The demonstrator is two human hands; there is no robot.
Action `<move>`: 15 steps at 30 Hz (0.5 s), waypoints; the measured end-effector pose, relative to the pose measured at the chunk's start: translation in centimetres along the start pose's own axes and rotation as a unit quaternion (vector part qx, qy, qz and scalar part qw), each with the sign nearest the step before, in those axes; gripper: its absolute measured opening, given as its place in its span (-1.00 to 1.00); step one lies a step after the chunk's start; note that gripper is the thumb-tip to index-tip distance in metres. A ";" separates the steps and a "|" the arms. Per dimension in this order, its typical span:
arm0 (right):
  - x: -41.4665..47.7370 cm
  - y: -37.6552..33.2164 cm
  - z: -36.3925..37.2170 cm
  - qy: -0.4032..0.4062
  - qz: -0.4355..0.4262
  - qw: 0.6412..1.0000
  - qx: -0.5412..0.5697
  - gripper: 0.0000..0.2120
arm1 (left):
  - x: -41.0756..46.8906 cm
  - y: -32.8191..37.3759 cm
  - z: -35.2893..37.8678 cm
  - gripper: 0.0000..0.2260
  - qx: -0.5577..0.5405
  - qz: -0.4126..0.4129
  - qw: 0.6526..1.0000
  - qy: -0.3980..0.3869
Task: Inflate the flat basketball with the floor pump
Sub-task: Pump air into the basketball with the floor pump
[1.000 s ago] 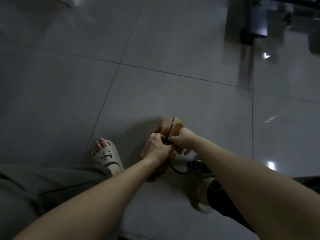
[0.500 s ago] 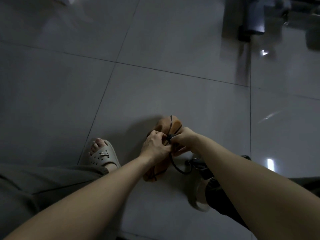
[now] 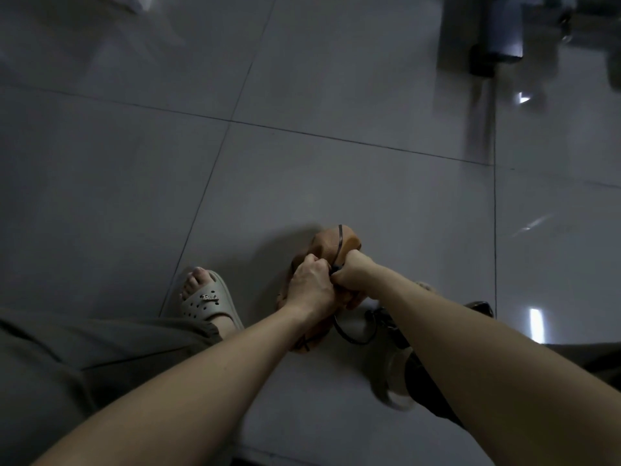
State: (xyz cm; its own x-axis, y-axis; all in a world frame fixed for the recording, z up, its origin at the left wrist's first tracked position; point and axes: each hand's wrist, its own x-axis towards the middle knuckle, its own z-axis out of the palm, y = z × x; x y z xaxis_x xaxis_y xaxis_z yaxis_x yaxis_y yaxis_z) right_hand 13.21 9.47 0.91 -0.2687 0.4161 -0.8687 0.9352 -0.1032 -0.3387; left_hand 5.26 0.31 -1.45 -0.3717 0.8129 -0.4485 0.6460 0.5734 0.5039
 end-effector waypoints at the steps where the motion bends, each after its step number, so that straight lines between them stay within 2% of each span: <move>1: 0.0 0.0 0.0 -0.002 0.004 1.000 -0.003 -0.84 | 0.0 0.0 0.0 -0.72 0.000 0.001 1.000 -0.001; 8: -0.1 0.0 0.0 -0.017 -0.002 0.999 -0.045 -0.85 | -0.2 0.1 -0.2 -0.61 -0.002 0.013 1.000 -0.017; 15: -0.1 0.0 0.0 -0.019 -0.005 0.997 -0.072 -0.87 | -0.4 0.2 -0.3 -0.61 -0.001 0.029 0.999 -0.022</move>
State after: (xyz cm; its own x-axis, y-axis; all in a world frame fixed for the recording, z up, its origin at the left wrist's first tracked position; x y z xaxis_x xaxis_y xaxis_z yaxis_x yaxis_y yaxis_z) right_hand 13.29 9.43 1.03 -0.2837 0.3812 -0.8799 0.9553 0.0332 -0.2937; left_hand 5.36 0.09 -0.97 -0.3045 0.8390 -0.4509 0.6634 0.5265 0.5317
